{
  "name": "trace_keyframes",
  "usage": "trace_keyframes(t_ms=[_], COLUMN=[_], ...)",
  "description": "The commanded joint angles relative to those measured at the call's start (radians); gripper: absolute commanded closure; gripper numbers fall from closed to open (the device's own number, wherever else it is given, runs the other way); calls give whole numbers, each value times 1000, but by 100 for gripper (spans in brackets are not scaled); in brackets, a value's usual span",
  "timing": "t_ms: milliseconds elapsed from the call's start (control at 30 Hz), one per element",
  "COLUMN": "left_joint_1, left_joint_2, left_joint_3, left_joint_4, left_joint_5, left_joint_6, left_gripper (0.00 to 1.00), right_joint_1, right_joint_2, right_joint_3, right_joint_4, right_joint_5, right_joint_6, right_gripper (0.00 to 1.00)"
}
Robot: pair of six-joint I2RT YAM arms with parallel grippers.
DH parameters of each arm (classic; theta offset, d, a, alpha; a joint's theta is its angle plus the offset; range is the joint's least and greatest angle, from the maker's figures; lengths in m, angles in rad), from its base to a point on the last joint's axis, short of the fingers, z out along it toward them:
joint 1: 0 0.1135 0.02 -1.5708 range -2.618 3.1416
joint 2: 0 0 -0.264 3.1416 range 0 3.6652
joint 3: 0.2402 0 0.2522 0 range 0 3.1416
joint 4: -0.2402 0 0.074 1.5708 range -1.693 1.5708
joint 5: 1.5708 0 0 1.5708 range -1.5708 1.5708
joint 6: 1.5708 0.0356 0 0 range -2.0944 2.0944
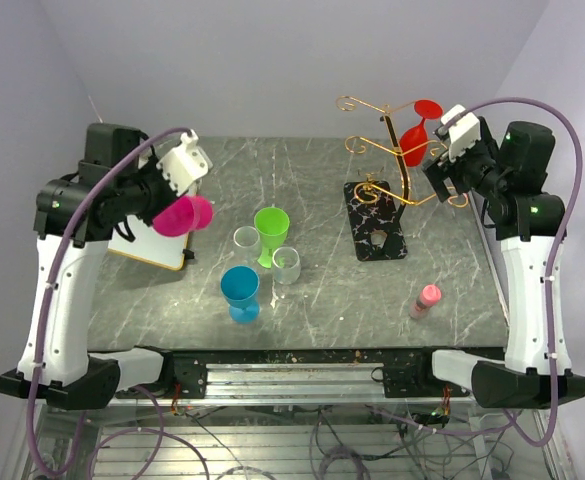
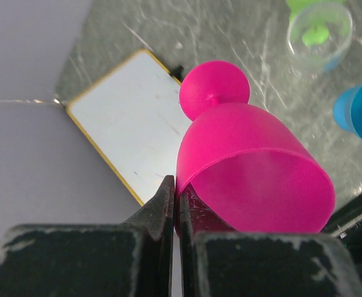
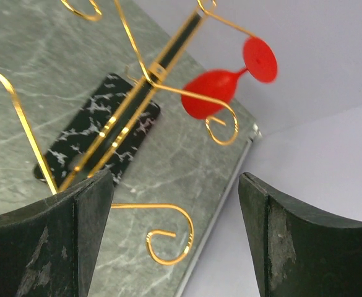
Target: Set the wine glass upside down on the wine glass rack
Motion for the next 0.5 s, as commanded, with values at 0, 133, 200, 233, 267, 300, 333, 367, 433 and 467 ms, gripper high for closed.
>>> trace_keyframes(t_ms=[0,133,200,233,267,300,333,367,433,467], left_joint_1=[3,0,-2,-4,-5,-6,-7,-7,-9,-10], left_joint_2=[50,109,125,126,126,124,120,116,102,96], left_joint_3=[187,341,371,371,363,350,333,311,261,232], left_joint_4=[39,116,210,267,326,387,455,520,665,742], left_joint_5=[96,223,290,319,348,378,403,434,488,527], left_joint_6=[-35,-120,-183,-220,-259,-301,-344,-381,-495,-538], left_gripper=[93,93,93,93,93,93,93,93,93,93], right_joint_1=[-5,-6,-5,-6,-5,-4,-1,4,25,42], right_joint_2=[0,38,62,69,75,79,83,89,112,124], right_joint_3=[67,115,136,140,140,134,128,121,107,99], right_joint_4=[-47,10,53,83,118,163,211,262,359,420], right_joint_5=[-235,-354,-424,-460,-497,-530,-562,-588,-621,-621], right_joint_6=[3,127,227,269,317,369,429,486,599,648], right_gripper=[18,20,22,23,23,23,23,23,23,23])
